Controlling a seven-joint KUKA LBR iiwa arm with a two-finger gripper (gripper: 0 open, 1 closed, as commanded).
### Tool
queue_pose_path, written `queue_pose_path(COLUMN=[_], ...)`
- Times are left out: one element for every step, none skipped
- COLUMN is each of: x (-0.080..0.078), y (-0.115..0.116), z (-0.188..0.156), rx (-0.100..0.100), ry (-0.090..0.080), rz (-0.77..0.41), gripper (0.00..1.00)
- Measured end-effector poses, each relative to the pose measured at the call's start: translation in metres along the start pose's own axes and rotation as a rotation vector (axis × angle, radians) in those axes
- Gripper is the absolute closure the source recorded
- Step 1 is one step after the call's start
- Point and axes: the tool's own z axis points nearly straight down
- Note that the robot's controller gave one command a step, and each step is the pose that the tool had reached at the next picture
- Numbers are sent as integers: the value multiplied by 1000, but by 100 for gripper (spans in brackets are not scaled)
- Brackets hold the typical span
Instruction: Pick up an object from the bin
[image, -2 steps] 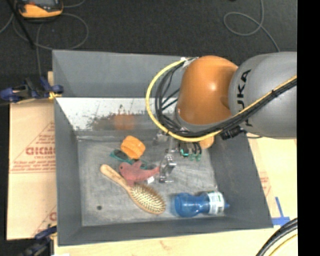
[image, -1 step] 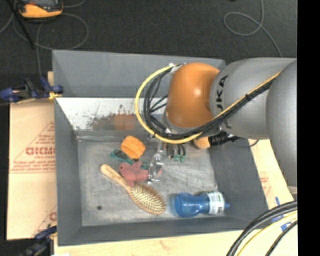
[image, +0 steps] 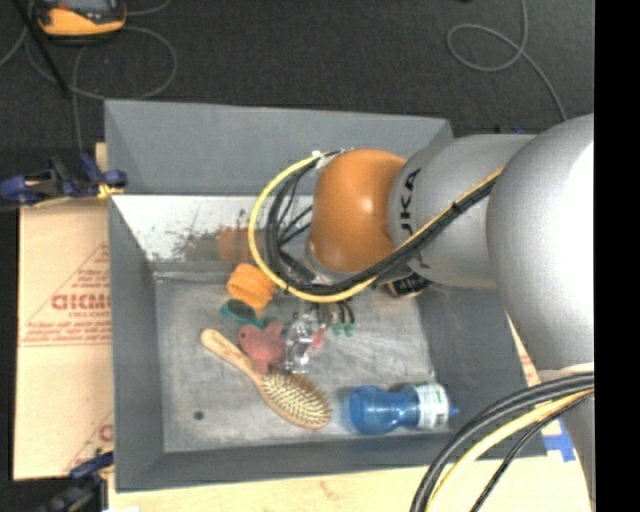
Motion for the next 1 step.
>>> queue_pose_path(x=[-19], y=[24], z=[36], rx=[-3], ry=[-13], rz=[259], gripper=[100])
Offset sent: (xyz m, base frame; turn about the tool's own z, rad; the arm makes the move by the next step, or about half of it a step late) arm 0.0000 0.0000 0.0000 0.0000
